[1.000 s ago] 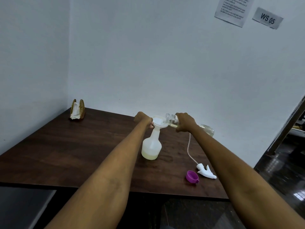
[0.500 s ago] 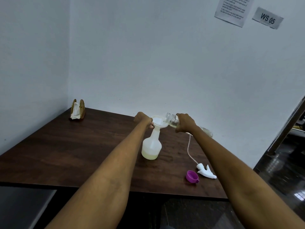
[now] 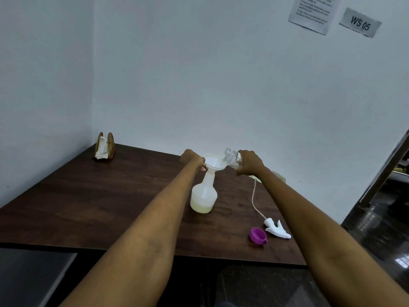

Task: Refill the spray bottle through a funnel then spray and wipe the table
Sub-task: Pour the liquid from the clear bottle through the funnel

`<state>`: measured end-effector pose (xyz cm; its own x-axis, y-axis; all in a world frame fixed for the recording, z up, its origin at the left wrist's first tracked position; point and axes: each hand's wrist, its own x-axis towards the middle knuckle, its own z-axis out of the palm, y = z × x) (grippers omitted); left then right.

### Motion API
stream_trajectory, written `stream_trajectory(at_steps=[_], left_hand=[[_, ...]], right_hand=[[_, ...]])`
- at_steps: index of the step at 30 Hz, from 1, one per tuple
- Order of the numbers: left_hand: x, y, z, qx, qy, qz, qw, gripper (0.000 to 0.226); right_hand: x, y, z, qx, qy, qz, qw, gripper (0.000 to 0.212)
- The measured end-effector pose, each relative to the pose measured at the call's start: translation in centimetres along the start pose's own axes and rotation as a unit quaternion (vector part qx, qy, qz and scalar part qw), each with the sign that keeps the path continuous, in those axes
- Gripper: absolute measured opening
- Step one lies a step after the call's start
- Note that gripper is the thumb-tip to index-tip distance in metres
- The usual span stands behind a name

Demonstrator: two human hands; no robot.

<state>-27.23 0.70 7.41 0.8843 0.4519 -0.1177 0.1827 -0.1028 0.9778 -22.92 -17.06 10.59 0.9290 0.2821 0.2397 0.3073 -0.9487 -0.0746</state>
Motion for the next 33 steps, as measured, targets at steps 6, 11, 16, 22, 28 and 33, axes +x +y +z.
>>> stream_trajectory(at_steps=[6,11,16,22,28,33], left_hand=[[-0.2,0.01,-0.04,0.005,0.003,0.002,1.0,0.031],[-0.46,0.13,-0.09,0.007,0.002,0.01,1.0,0.032],[-0.55,0.08,-0.11,0.01,0.008,0.011,1.0,0.032],[-0.45,0.06,-0.04,0.016,0.006,0.006,1.0,0.033],[-0.19,-0.05,0.11,0.019,0.01,0.01,1.0,0.031],[0.01,-0.17,0.14,0.025,0.015,0.013,0.999,0.03]], right_hand=[[-0.22,-0.09,-0.11,-0.027,0.008,-0.015,0.999,0.036],[-0.25,-0.34,-0.22,-0.047,0.011,-0.025,0.999,0.042],[-0.28,-0.59,-0.14,-0.054,0.011,-0.031,0.998,0.042],[-0.33,-0.55,-0.08,-0.052,0.013,-0.034,0.998,0.041],[-0.04,-0.52,0.4,-0.004,0.007,-0.014,1.0,0.037],[0.25,-0.43,0.67,0.048,0.007,0.0,0.999,0.039]])
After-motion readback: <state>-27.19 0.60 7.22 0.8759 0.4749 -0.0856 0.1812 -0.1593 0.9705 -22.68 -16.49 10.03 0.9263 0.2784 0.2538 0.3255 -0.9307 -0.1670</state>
